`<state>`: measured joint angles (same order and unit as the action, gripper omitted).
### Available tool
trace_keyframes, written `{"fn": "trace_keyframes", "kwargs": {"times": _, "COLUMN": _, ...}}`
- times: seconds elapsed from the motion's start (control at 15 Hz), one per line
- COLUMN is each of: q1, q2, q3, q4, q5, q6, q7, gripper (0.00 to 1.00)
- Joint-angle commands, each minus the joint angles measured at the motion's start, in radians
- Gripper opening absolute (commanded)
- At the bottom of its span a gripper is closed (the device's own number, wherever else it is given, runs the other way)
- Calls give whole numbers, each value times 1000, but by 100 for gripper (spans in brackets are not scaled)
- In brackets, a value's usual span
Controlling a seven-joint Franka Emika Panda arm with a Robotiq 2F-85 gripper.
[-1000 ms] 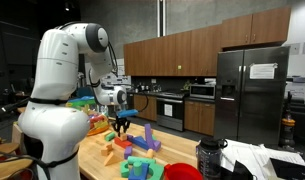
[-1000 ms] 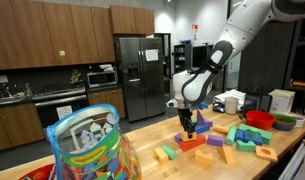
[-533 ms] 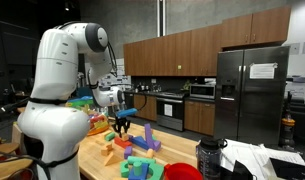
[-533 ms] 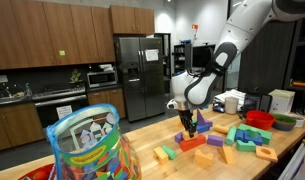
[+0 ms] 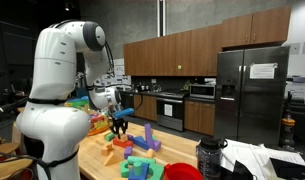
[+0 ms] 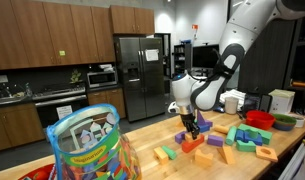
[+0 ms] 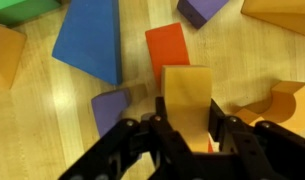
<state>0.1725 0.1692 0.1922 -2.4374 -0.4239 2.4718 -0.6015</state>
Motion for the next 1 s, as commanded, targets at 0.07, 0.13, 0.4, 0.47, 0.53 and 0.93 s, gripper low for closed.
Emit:
{"fn": "trace_keyframes", "kwargs": {"times": 0.07, "q1": 3, "q2": -46, "q3": -1, "q4": -43, "q5": -27, "q6": -5, "q7": 28, "gripper": 16}}
{"fn": "trace_keyframes", "kwargs": {"times": 0.13, "q1": 3, "q2": -47, "q3": 0, "q4": -45, "q5": -25, "q6": -5, "q7": 26, "gripper": 16}}
{"fn": "trace_keyframes", "kwargs": {"times": 0.4, "q1": 0, "q2": -37, "q3": -2, "q4": -38, "q5": -21, "q6": -8, "q7": 20, "gripper": 16}}
{"fn": "trace_keyframes", "kwargs": {"times": 0.47, "q1": -1, "q2": -34, "q3": -2, "q4": -34, "q5": -19, "q6": -9, "q7": 17, "gripper": 16}}
{"fn": "trace_keyframes", "kwargs": {"times": 0.53, "q1": -1, "q2": -32, "q3": -2, "q4": -33, "q5": -18, "q6": -10, "q7": 16, "gripper": 16}}
{"fn": "trace_keyframes", "kwargs": {"times": 0.93, "q1": -2, "q2": -13, "q3": 2, "q4": -17, "q5": -4, "q6": -6, "q7": 4, "gripper": 59}}
